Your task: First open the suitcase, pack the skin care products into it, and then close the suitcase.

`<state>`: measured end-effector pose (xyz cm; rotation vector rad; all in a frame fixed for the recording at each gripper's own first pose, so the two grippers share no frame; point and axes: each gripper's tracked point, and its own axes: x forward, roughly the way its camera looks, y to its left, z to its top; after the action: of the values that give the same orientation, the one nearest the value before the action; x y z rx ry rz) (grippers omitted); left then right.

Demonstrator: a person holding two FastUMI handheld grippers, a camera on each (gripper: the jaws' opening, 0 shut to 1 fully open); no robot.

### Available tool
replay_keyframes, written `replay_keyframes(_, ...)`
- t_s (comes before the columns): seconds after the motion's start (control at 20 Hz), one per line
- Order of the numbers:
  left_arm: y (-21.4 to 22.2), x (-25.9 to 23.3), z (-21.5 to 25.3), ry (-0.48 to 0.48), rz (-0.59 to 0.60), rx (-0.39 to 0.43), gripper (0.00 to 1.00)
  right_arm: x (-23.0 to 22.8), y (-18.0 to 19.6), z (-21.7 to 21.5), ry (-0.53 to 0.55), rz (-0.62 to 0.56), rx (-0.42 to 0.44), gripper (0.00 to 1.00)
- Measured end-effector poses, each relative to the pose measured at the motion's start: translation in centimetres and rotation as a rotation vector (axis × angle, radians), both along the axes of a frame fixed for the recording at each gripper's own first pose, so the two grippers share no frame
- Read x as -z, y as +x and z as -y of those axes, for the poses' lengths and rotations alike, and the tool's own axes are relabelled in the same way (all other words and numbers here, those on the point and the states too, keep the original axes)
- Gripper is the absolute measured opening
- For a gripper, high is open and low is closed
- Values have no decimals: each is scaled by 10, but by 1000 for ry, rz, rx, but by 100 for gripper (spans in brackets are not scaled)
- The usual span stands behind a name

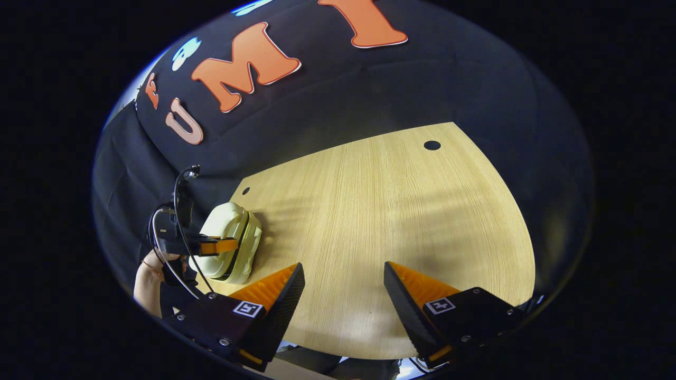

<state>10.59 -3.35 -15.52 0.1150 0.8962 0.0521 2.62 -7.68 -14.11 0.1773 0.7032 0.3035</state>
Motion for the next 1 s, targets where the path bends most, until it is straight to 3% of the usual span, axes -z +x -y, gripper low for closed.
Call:
replay_keyframes(0.1, -3, -7, 10, -81, 30, -32, 29, -2, 0, -1, -8, 7, -1, 96)
replay_keyframes(0.15, -3, -16, 17, -152, 70, -54, 42, -4, 0, 0, -27, 15, 6, 96)
replay_keyframes(0.25, -3, -41, 30, -247, 157, -77, 46, -8, 4, 4, -112, 55, 4, 96)
replay_keyframes(0.4, 2, -98, 42, -277, 322, -47, 100, -38, 13, -2, -144, 153, -14, 96)
replay_keyframes(0.65, -16, -198, 28, -265, 634, 21, 96, -112, 30, -16, -164, 378, 11, 96)
replay_keyframes(0.85, -30, -218, 20, -262, 883, 88, 96, -184, 21, -32, -107, 617, 28, 96)
replay_keyframes(1.0, -47, -234, 0, -139, 1084, 82, 97, -204, 15, -35, -103, 741, 50, 95)
